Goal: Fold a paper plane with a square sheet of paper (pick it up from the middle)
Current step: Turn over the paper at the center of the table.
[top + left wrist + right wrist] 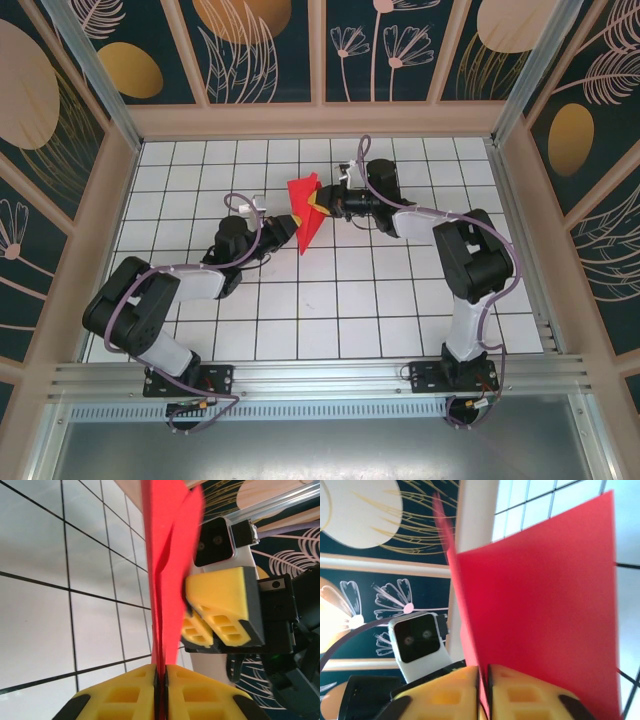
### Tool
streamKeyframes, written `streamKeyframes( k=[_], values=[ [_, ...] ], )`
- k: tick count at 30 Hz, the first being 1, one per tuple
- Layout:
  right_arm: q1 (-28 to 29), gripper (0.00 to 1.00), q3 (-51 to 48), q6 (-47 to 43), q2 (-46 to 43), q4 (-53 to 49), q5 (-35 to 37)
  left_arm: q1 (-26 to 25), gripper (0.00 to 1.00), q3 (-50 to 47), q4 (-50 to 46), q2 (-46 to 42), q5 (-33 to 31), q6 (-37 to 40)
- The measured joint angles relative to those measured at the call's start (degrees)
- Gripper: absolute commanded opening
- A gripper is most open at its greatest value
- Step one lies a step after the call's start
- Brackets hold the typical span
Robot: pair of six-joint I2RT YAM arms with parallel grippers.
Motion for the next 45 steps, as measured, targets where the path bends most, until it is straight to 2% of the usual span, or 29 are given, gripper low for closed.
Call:
streamKeyframes(
  k=[4,10,18,22,26,30,34,45],
  values=[
    [-0.72,0.47,0.09,-6.58,-2.64,-9.09,4.79,0.00,0.15,0.94,-6.54,-2.34,-2.16,3.30],
    [-2.23,0.59,0.07,-14.78,-8.66,-19.34,15.39,0.00,0.15,6.49,-24.48,-6.71,-10.64,13.00],
    [-2.32,0.64,-3.87,-18.69,-13.20,-23.98,27.10,-1.57,0.16,18.25,-51.71,-8.15,-33.64,25.83],
    [-2.29,0.64,-5.51,-19.06,-13.62,-25.31,30.82,-4.52,0.17,24.72,-60.94,-3.39,-44.98,29.35],
    [-2.32,0.64,-6.14,-19.06,-13.88,-25.97,33.18,-7.02,0.18,28.98,-66.69,4.07,-52.63,30.95],
    [-2.32,0.64,-6.49,-19.02,-13.90,-26.12,34.29,-8.20,0.20,31.06,-69.70,10.47,-55.82,31.56],
    [-2.73,0.64,-6.97,-18.75,-13.90,-26.12,35.08,-8.55,0.24,31.89,-70.55,14.27,-55.74,31.78],
    [-3.80,0.63,-7.87,-17.77,-13.90,-26.49,35.69,-8.81,0.45,32.37,-67.58,16.50,-46.62,31.45]
  ],
)
